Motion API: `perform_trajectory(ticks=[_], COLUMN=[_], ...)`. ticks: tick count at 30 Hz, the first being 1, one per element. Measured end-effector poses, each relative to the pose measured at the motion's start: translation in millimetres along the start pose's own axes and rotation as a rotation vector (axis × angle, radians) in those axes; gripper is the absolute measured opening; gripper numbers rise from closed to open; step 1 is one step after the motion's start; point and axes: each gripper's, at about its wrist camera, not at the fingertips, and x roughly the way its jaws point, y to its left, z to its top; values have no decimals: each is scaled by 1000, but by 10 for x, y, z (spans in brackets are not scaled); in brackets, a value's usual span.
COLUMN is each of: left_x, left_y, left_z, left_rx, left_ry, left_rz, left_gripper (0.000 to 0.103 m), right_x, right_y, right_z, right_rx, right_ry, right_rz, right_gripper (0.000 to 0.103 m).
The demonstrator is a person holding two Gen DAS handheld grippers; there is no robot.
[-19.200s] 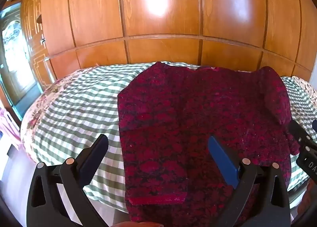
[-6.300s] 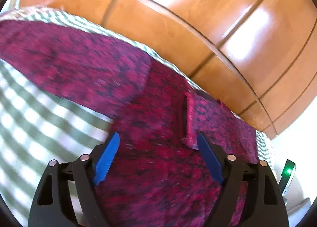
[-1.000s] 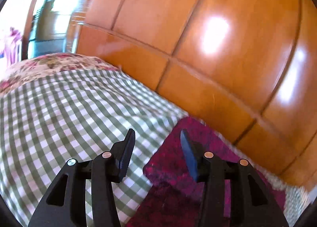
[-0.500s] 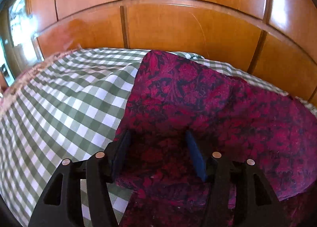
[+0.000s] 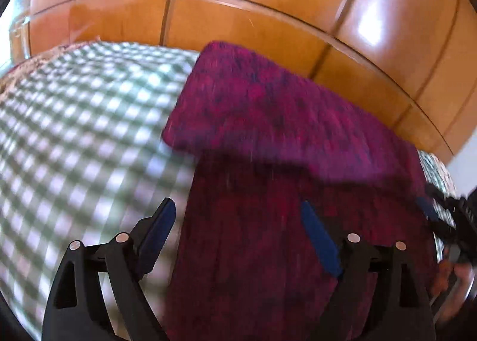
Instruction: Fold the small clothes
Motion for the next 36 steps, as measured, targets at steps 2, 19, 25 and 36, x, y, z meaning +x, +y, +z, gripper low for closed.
perform_trajectory(ticks=[2,19,25,36], left_x=[-159,-834,-940,-918], left_y=[39,365,434,482], left_z=[-203,-1022,-1212,-1489], left_rx=[6,21,-22,-11], left_ry=[21,101,163,346], left_rz=[-20,-310,-400,-597], left_gripper=[85,67,67,67], right_x=[-184,-1302,-1370,-1236], right_y=[24,-518,-497,-536], right_z=[-64,-792,-1089,-1374], right_rx=[-30,46,38,121], right_ry=[29,144,204,329], right_rz=[3,0,142,350], right_gripper=[58,53,52,53])
